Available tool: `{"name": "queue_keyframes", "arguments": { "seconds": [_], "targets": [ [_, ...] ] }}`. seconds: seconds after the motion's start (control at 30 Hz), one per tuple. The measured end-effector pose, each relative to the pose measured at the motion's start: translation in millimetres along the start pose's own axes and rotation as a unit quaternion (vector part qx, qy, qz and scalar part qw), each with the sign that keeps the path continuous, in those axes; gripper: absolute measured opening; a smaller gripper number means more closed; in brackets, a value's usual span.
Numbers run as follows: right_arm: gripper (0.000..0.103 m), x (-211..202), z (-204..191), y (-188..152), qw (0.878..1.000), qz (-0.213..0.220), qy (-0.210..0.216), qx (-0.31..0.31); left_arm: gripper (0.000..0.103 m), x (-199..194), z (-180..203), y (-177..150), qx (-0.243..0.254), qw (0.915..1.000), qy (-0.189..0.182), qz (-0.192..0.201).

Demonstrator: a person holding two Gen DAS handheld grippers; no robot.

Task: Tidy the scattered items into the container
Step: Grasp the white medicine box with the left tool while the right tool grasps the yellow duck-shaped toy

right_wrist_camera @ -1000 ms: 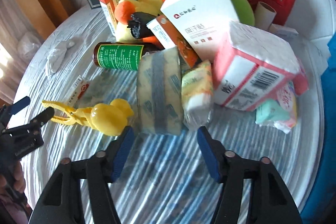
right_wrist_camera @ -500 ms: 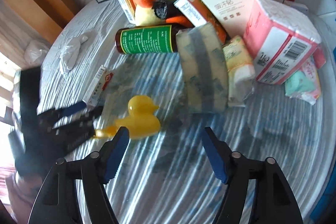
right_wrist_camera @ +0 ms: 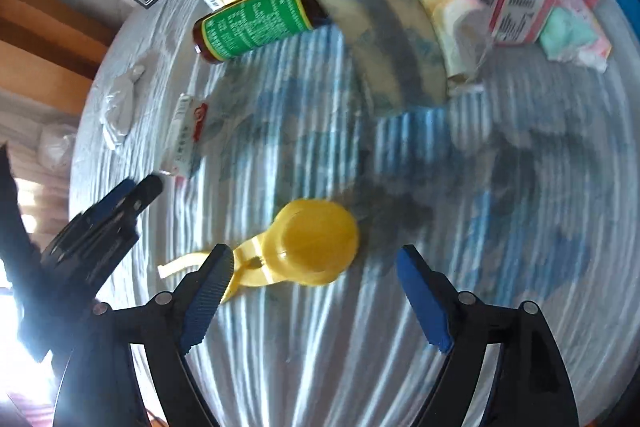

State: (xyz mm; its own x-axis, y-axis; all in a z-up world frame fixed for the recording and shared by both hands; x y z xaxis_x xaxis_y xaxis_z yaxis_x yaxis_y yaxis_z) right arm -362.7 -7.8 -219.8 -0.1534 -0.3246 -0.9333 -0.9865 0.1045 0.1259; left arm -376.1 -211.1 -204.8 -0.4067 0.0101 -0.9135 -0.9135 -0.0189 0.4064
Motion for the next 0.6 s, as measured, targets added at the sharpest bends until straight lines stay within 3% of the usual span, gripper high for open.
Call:
{"name": "queue_keyframes", "arguments": {
  "seconds": [0.07,0.13,0.17,0.23,0.33,0.4,0.43,0.47,0.5,0.6],
  "targets": [
    [0.048,11,-2,1,1.0,-0.003,-0.008,-0.002,0.04,9,7,7,0.005,0.9999,-0.013,-0.009],
    [0.041,12,-1,9,1.0,0.018,-0.011,-0.005,0.045,19,14,11,0.014,0.9997,-0.012,-0.018],
    [0.038,10,-4,17,0.998,0.036,-0.037,-0.022,0.048,23,17,12,0.016,0.9996,-0.011,-0.02],
    [0.038,7,-8,32,0.992,0.07,-0.091,-0.051,0.051,30,22,19,0.016,0.9997,-0.013,-0.015],
    [0.038,8,-4,47,0.994,0.063,-0.083,-0.043,0.053,28,25,26,0.025,0.9995,-0.02,-0.006],
    [0.04,0,-2,41,0.993,0.072,-0.085,-0.04,0.039,20,21,20,0.035,0.9992,-0.016,0.005],
    [0.042,-4,0,36,0.993,0.075,-0.088,-0.04,0.023,19,18,15,0.039,0.9991,-0.012,-0.005],
    [0.049,-8,3,31,0.993,0.075,-0.083,-0.034,0.018,18,12,6,0.038,0.9991,-0.013,-0.016],
    [0.056,-12,8,23,0.994,0.073,-0.073,-0.022,0.017,15,5,-4,0.034,0.999,-0.013,-0.023],
    [0.056,-16,17,10,0.997,0.061,-0.05,0.004,0.017,-2,-16,-37,0.029,0.9992,-0.004,-0.027]
  ]
}}
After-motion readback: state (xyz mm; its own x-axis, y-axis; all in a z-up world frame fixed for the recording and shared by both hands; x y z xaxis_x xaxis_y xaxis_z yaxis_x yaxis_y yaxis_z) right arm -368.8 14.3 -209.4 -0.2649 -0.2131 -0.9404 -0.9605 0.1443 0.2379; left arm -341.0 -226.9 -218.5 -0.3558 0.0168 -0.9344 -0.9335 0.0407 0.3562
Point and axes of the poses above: each gripper's, at about its wrist camera, not at the fingertips, and x roughly the way its jaws point, z to its right, y to its top, the point moved 1 cm from there along x, roughly the way its jaws point, and after that the axes turned 1 degree about y, right-handed, at the moved point
